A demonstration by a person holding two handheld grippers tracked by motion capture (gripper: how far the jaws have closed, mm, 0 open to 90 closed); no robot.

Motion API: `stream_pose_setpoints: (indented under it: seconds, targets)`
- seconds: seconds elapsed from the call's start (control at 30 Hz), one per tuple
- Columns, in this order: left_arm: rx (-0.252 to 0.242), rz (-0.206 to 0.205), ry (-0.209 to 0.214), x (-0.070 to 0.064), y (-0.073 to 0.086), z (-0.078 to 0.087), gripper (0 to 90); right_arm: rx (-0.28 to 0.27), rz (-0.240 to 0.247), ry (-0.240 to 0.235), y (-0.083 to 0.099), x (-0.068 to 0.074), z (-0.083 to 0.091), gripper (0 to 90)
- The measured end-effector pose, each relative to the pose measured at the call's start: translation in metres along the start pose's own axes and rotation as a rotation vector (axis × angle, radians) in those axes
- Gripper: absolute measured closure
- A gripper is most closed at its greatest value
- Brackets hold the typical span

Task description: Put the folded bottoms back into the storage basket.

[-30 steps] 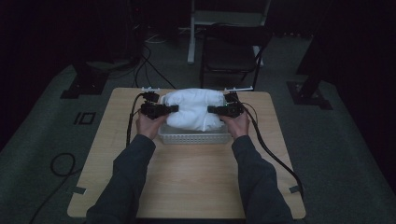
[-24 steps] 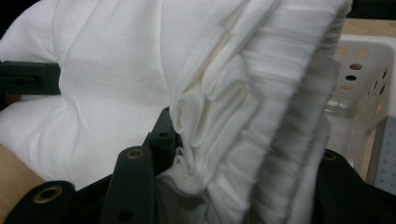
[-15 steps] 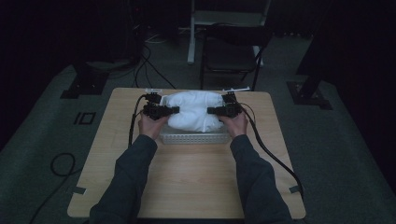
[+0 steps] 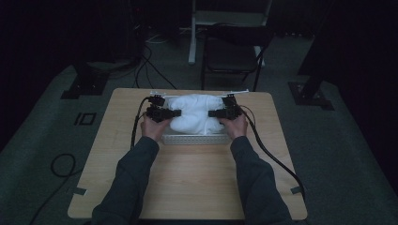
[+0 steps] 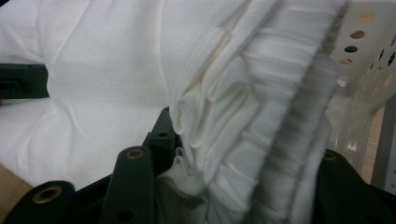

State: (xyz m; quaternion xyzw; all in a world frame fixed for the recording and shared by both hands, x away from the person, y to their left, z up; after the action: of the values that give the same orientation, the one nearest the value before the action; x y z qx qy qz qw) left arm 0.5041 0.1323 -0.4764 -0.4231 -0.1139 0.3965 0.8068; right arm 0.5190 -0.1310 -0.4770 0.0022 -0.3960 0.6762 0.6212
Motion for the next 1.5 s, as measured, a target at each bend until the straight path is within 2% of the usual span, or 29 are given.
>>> stream_pose_setpoints:
  seconds: [0.53,0.77,0.8,0.87,0.97,1.0,1.07,1.13,1.17,1.27,1.3,1.4,1.47,1.5]
  targets:
    - [0.022,-0.004,-0.009,0.001,0.005,-0.006,57.6,0.022,-0.016,0.012,0.003,-0.005,-0.008,54.0]
    - [0.051,-0.014,-0.027,0.002,0.009,-0.011,55.8,0.035,-0.020,0.024,0.006,-0.007,-0.014,53.4]
    - [0.078,-0.019,-0.052,0.002,0.011,-0.014,55.8,0.040,-0.024,0.024,0.007,-0.008,-0.016,53.0]
    - [0.116,-0.033,-0.090,0.002,0.013,-0.017,49.5,0.055,-0.017,0.044,0.009,-0.011,-0.019,47.4]
    - [0.148,-0.045,-0.159,0.004,0.016,-0.019,42.8,0.117,-0.013,0.093,0.012,-0.016,-0.026,40.3]
    - [0.142,-0.041,-0.149,0.005,0.017,-0.018,40.8,0.128,-0.009,0.110,0.013,-0.018,-0.027,36.5]
    - [0.143,-0.046,-0.146,0.006,0.016,-0.016,40.8,0.104,0.024,0.169,0.013,-0.016,-0.026,33.5]
    - [0.141,-0.057,-0.160,0.005,0.015,-0.014,40.8,0.080,0.051,0.200,0.012,-0.015,-0.023,28.5]
    - [0.141,-0.057,-0.160,0.005,0.015,-0.014,40.7,0.080,0.051,0.200,0.012,-0.015,-0.023,28.5]
    - [0.130,-0.064,-0.171,0.005,0.014,-0.010,40.6,-0.011,0.098,0.255,0.007,-0.014,-0.010,28.6]
    - [0.128,-0.067,-0.171,0.005,0.014,-0.009,40.6,-0.043,0.103,0.254,0.005,-0.014,-0.005,29.7]
    - [0.110,-0.074,-0.176,0.004,0.013,-0.005,40.7,-0.099,0.088,0.207,0.000,-0.015,0.009,32.5]
    - [0.074,-0.068,-0.173,0.003,0.013,-0.001,41.8,-0.103,0.089,0.169,-0.001,-0.016,0.015,35.2]
    - [0.067,-0.064,-0.171,0.003,0.013,0.001,41.9,-0.107,0.092,0.168,0.000,-0.016,0.017,35.7]
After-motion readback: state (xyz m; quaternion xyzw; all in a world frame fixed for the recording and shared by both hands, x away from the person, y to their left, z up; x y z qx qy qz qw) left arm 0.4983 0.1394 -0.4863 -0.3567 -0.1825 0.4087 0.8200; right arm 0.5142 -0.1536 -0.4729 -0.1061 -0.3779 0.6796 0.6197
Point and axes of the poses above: each handheld gripper's, and its own axes: z roughly backward along the jaws, y roughly out of its underside, x roughly to its left, the point moved 3 cm from there along -z, roughly forward along the jaws, and after that the axes turned 15 degrees about -z, right-handed, at the moved point
